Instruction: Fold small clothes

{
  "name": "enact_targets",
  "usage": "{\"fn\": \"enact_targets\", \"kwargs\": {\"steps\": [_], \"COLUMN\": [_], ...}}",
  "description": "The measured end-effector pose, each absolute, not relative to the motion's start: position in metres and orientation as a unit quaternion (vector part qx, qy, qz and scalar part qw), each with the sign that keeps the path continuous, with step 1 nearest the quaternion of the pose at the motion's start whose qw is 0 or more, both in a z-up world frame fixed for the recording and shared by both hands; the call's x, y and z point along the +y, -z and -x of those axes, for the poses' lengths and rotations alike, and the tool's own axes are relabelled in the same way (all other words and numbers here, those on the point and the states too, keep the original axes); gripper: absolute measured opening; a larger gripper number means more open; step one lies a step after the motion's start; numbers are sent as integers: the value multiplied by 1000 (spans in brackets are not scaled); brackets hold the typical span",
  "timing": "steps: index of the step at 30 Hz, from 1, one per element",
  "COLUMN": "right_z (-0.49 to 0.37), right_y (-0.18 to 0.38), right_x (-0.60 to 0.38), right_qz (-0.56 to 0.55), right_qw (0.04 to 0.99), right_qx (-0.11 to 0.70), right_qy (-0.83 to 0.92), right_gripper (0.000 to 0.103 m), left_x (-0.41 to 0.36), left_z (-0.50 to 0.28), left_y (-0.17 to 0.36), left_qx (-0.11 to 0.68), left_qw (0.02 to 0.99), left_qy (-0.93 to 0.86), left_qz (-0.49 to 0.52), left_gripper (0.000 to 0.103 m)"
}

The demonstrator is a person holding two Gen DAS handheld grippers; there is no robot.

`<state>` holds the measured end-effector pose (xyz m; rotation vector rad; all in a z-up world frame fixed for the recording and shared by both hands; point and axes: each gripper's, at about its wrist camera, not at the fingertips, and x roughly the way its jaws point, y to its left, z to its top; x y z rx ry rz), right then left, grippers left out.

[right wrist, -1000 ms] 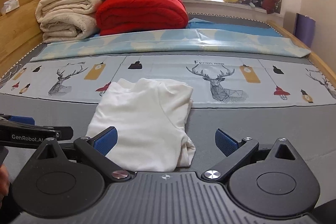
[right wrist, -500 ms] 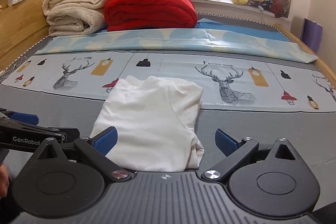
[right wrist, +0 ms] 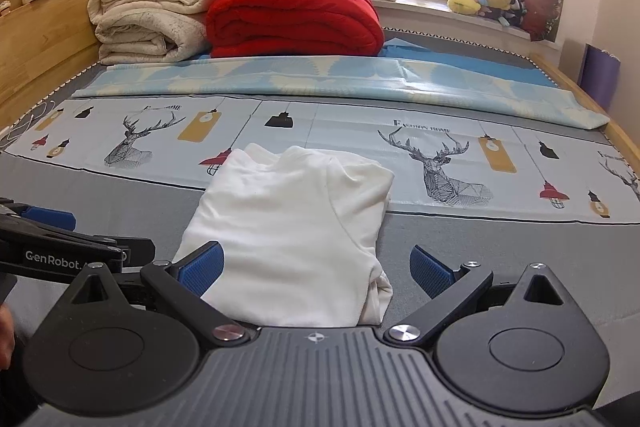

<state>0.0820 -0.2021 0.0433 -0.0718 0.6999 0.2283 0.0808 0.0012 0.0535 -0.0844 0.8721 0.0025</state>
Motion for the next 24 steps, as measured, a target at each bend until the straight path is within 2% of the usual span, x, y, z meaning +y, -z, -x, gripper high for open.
{"fn": "enact_targets", "kwargs": {"steps": [24], "right_z": [-84], "right_y": [-44], "right_x": [-201], "right_qz": [39], "right_qw": [931], "right_qx": [343], "right_qy": [-114], "right_gripper": [99], "left_x": [-1], "left_z": [-83], "left_y": [-53], "left_qx": [423], "left_qw": [906], "left_qy": [5], "left_qz": [36], "left_gripper": [102]}}
